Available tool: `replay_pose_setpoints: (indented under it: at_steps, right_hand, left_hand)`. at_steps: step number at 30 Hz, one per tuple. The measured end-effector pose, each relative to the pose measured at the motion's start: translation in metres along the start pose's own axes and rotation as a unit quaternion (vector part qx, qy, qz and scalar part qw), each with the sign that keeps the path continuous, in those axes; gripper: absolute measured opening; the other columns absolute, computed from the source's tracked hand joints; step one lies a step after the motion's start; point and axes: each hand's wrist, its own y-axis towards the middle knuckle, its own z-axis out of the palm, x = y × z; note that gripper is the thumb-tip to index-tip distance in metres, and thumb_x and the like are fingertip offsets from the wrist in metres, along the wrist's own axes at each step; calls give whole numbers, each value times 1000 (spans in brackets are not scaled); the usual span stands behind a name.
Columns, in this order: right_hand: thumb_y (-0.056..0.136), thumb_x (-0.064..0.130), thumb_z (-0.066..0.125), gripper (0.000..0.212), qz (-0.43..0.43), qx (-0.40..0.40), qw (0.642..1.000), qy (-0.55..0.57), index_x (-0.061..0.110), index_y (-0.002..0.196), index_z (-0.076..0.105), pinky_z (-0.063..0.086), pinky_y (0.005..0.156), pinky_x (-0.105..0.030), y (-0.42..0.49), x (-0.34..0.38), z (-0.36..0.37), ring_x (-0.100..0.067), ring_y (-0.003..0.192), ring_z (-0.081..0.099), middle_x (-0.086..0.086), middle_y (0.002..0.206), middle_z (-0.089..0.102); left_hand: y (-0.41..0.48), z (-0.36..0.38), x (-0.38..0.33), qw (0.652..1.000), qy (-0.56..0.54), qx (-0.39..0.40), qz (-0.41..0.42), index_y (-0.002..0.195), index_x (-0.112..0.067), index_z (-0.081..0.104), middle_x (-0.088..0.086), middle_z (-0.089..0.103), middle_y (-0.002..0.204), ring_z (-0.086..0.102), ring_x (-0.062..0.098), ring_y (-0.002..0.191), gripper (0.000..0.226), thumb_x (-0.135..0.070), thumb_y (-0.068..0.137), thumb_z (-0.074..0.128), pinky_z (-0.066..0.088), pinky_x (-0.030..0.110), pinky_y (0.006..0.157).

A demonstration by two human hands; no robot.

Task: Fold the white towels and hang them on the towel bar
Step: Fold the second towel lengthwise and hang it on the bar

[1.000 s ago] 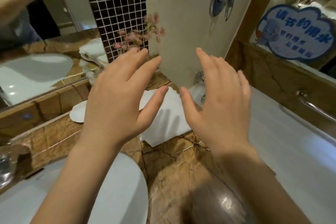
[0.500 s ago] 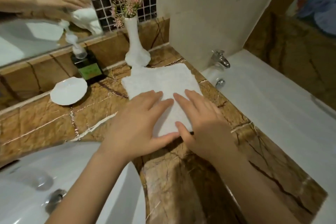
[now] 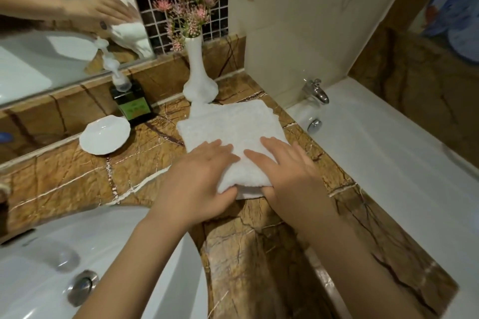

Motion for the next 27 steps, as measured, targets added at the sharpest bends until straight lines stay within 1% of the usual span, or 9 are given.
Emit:
replay_pose_setpoints:
  at_steps: [2,5,10,13,15,17,19,22,27]
  right_hand:
    - [77,22,58,47,-8,8,1000,16,23,123,64,33,111,-50,1,-2,-6,-23,125,52,-6,132,57]
    - [84,19,51,44,7,56,995,76,25,127,60,24,115,-42,8,-5,-19,-18,130,44,1,137,52]
    - [85,15,41,42,9,62,989,134,25,123,56,29,106,-36,35,1,-49,-14,115,47,6,122,59]
    - [87,16,45,32,3,12,987,159,29,114,55,38,79,-31,51,1,-72,-17,96,54,7,104,63]
    - [90,27,43,24,16,-22,973,229,36,110,53,47,72,-36,62,0,-87,-15,88,58,12,97,63]
    - [91,38,43,18,35,-53,953,297,42,105,53,51,74,-41,72,-2,-98,-12,89,60,16,95,62]
    - [92,41,44,13,51,-67,941,326,41,101,54,51,78,-44,78,-2,-100,-8,89,60,17,94,61]
    - [95,39,46,11,101,-60,942,313,38,105,52,51,77,-38,78,5,-91,-3,88,57,22,93,59]
    - [90,49,50,44,149,-100,941,287,36,131,41,42,95,-30,47,39,-77,1,116,41,18,127,44]
  left_hand:
    - [3,-6,0,999,-28,2,-19,112,-13,68,8,70,111,64,30,107,52,-40,71,50,56,43,77]
    - [8,-15,0,996,-86,-15,-15,98,-20,69,-1,69,90,64,22,82,44,-46,72,44,51,38,59]
    - [9,-33,1,969,-228,-79,-62,97,-31,70,-12,71,91,64,7,83,36,-54,71,65,53,36,68]
    - [11,-52,3,939,-318,-113,-69,103,-35,65,-14,69,97,64,3,89,45,-51,62,73,54,26,76]
    - [11,-65,6,921,-362,-118,-78,102,-33,66,-12,70,95,64,3,89,46,-48,60,79,53,19,74]
    - [10,-74,7,914,-385,-100,-81,98,-37,64,-18,69,98,65,-1,88,39,-42,64,84,51,12,70]
    - [9,-78,2,913,-386,-89,-98,97,-41,62,-26,67,100,64,-5,88,32,-39,68,74,49,9,68]
    - [3,-73,-9,887,-433,-92,-132,102,-34,63,-21,68,101,65,-1,89,30,-39,72,66,53,14,69]
    - [-19,-72,-20,804,-553,-119,-185,104,-27,66,-9,73,101,70,10,90,29,-32,76,67,57,22,67]
